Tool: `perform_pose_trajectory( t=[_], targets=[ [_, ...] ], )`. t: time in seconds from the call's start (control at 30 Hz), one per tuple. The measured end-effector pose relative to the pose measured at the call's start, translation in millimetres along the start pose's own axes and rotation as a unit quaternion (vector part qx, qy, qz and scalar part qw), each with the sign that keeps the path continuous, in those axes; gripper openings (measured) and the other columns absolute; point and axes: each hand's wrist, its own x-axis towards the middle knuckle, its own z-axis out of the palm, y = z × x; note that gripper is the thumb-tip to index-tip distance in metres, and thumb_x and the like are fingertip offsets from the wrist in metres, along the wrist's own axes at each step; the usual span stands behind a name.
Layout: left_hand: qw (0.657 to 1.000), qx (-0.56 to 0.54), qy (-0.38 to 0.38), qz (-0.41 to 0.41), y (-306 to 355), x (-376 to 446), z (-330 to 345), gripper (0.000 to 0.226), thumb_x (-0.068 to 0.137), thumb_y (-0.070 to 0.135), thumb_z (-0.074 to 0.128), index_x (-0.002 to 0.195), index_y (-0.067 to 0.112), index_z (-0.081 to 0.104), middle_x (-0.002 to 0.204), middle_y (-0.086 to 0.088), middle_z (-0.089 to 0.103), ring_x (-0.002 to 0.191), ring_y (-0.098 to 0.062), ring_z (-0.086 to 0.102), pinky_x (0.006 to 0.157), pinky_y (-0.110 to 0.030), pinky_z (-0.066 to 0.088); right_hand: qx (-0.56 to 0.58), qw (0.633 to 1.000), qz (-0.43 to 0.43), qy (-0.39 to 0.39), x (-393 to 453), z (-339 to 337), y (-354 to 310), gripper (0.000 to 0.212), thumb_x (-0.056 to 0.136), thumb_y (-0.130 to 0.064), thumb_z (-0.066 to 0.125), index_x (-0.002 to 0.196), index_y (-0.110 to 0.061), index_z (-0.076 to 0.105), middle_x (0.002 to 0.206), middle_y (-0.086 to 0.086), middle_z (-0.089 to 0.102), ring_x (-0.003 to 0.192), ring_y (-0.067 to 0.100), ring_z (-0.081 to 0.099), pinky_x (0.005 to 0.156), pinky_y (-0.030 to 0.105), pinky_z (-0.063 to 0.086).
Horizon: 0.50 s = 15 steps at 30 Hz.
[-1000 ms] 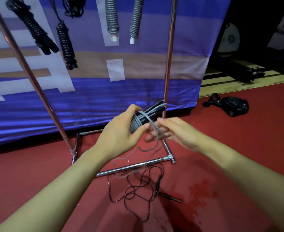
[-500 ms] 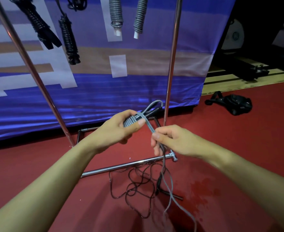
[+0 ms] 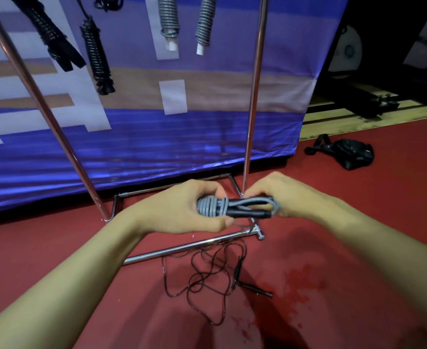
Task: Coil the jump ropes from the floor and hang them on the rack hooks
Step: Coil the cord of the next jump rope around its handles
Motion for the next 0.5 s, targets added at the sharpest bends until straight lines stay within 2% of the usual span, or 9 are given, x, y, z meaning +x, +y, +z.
perform_pose_trajectory(
  t=[0.07, 0.13, 0.17, 0.23, 0.3, 0.4, 0.43, 0.5],
  targets=[
    [0.998, 0.021, -0.051, -0.035, -2.2, 1.9, 3.8, 0.028, 0.086, 0.028, 0.083, 0.101, 0.02, 0.06, 0.076, 0.01, 0.069, 0.062, -0.008, 0.056, 0.063, -0.026, 0.047, -0.058, 0.997, -0.044, 0.039, 3.2, 0.8, 4.5, 0.038, 0.086, -0.062, 0.053, 0.092, -0.032, 0.077, 0.087, -0.009, 0.063, 0.086, 0.014, 0.053, 0.075, 0.028, 0.047],
    [0.991, 0.07, -0.093, -0.06, -5.1, 4.1, 8.5, 0.033, 0.084, 0.034, 0.082, 0.104, 0.027, 0.058, 0.081, 0.007, 0.074, 0.065, -0.008, 0.06, 0.065, -0.029, 0.05, -0.071, 0.992, -0.088, 0.051, 3.9, -0.8, -0.1, 0.03, 0.094, -0.053, 0.061, 0.086, -0.029, 0.076, 0.101, -0.01, 0.054, 0.097, 0.012, 0.045, 0.085, 0.019, 0.04],
    [0.987, 0.106, -0.103, -0.058, -6.4, 5.1, 9.9, 0.031, 0.083, 0.038, 0.082, 0.102, 0.03, 0.059, 0.079, 0.007, 0.073, 0.064, -0.008, 0.059, 0.065, -0.029, 0.048, -0.075, 0.991, -0.108, 0.04, 4.9, -0.6, -3.0, 0.026, 0.097, -0.046, 0.062, 0.084, -0.026, 0.074, 0.104, -0.01, 0.056, 0.099, 0.013, 0.048, 0.087, 0.019, 0.04],
    [0.981, 0.148, -0.119, -0.048, -9.6, 5.9, 10.1, 0.023, 0.084, 0.04, 0.079, 0.094, 0.03, 0.062, 0.072, 0.009, 0.064, 0.062, -0.009, 0.053, 0.06, -0.025, 0.043, -0.077, 0.991, -0.112, -0.001, 4.8, -1.5, -10.4, 0.023, 0.102, -0.035, 0.058, 0.081, -0.027, 0.063, 0.088, -0.015, 0.064, 0.087, 0.008, 0.06, 0.077, 0.021, 0.044],
    [0.976, 0.172, -0.124, -0.054, -15.3, 5.2, 8.0, 0.021, 0.085, 0.041, 0.078, 0.088, 0.03, 0.061, 0.069, 0.01, 0.059, 0.061, -0.009, 0.05, 0.059, -0.024, 0.041, -0.049, 0.995, -0.084, -0.038, 0.3, -0.9, -16.0, 0.027, 0.103, -0.034, 0.055, 0.076, -0.034, 0.053, 0.068, -0.016, 0.058, 0.068, 0.003, 0.057, 0.064, 0.019, 0.039],
    [0.974, 0.181, -0.119, -0.065, -24.6, 4.0, 8.4, 0.021, 0.087, 0.044, 0.077, 0.092, 0.03, 0.062, 0.072, 0.011, 0.061, 0.064, -0.008, 0.051, 0.061, -0.024, 0.043, 0.055, 0.995, -0.067, -0.058, -8.3, -2.4, -18.2, 0.021, 0.1, -0.036, 0.059, 0.08, -0.031, 0.055, 0.068, -0.002, 0.049, 0.062, 0.011, 0.044, 0.063, 0.031, 0.039],
    [0.975, 0.177, -0.116, -0.064, -27.3, 3.9, 8.6, 0.021, 0.087, 0.043, 0.077, 0.094, 0.03, 0.063, 0.072, 0.012, 0.061, 0.065, -0.007, 0.052, 0.062, -0.023, 0.043, 0.092, 0.992, -0.064, -0.064, -10.7, -4.1, -20.5, 0.021, 0.101, -0.036, 0.059, 0.082, -0.028, 0.055, 0.07, 0.0, 0.048, 0.063, 0.013, 0.044, 0.064, 0.032, 0.039],
    [0.976, 0.183, -0.107, -0.058, -30.7, 4.4, 8.5, 0.02, 0.088, 0.045, 0.076, 0.093, 0.03, 0.063, 0.072, 0.014, 0.061, 0.065, -0.005, 0.052, 0.061, -0.021, 0.043, 0.159, 0.982, -0.06, -0.081, -12.7, -3.6, -23.2, 0.019, 0.104, -0.032, 0.058, 0.086, -0.026, 0.056, 0.072, -0.006, 0.055, 0.065, 0.004, 0.05, 0.066, 0.024, 0.042]
  ],
)
